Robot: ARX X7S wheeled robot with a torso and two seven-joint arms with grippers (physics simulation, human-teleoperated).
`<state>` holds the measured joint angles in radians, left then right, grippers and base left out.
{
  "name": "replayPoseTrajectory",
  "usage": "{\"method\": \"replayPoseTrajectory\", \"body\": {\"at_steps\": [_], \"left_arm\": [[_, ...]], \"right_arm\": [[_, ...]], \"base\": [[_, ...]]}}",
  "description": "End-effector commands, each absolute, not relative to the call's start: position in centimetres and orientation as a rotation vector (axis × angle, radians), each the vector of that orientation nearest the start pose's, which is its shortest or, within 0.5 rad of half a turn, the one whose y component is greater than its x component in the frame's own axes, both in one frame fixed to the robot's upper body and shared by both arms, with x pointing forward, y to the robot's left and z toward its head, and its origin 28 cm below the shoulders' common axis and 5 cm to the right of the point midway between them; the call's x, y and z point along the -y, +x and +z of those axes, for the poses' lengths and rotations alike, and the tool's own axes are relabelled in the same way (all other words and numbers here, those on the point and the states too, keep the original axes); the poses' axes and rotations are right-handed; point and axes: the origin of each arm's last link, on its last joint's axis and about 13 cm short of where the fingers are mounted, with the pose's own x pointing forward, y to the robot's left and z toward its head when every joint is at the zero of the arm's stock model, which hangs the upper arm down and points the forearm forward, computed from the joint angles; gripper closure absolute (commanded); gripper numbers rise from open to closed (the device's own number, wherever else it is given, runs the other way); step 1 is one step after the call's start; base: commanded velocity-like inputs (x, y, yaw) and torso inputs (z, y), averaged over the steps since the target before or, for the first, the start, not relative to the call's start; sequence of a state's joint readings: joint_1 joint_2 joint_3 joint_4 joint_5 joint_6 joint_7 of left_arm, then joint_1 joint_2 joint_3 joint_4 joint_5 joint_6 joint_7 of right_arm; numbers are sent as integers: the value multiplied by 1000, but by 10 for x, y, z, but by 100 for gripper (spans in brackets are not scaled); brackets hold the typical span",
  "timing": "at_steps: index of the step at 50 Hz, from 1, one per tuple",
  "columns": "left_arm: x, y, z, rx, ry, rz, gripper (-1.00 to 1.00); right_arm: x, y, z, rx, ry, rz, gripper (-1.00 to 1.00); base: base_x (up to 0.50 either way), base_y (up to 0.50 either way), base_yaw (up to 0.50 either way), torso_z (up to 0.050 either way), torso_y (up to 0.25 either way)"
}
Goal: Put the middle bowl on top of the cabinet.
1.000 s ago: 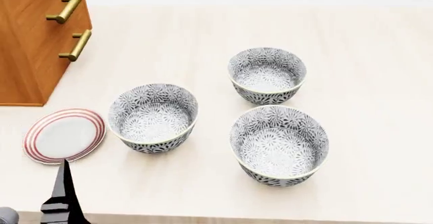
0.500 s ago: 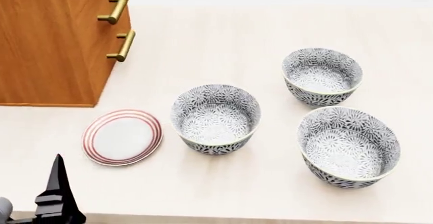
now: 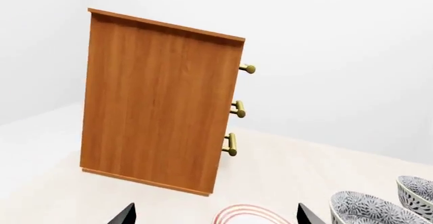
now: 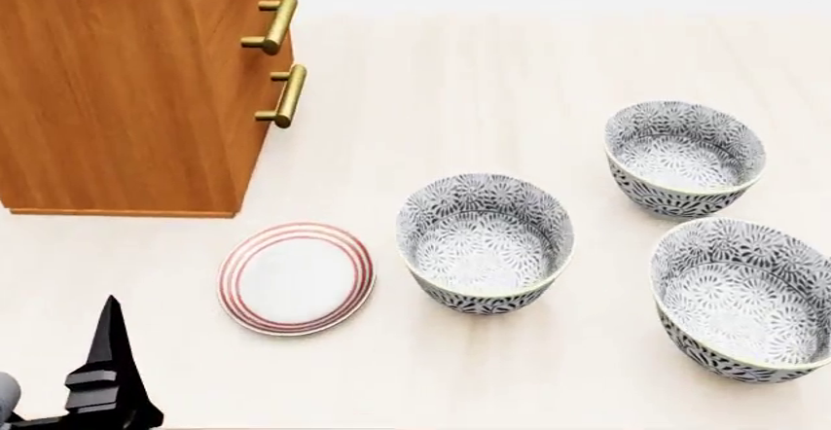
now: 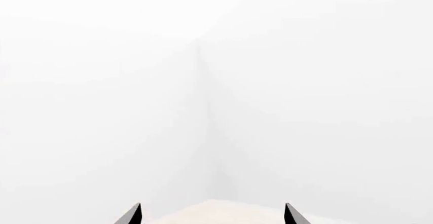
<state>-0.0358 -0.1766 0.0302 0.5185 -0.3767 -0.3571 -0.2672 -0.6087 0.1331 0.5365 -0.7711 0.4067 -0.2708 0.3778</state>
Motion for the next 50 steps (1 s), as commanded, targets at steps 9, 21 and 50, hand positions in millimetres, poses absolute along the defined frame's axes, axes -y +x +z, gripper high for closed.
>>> {"method": "replayPoseTrajectory", "body": {"at_steps": [9, 21, 50], "left_arm": [[-218, 209, 105, 146, -191, 77, -100], [-218, 208, 107, 148, -196, 80, -100], [-217, 207, 107, 139, -209, 73, -100]], "right_arm": [[195, 70, 127, 539, 5, -660, -100], [196, 69, 127, 542, -12, -674, -100], [196, 66, 129, 558, -14, -675, -100]], "base": [[500, 0, 0, 0, 0], [250, 0, 0, 0, 0], [221, 0, 0, 0, 0]]}}
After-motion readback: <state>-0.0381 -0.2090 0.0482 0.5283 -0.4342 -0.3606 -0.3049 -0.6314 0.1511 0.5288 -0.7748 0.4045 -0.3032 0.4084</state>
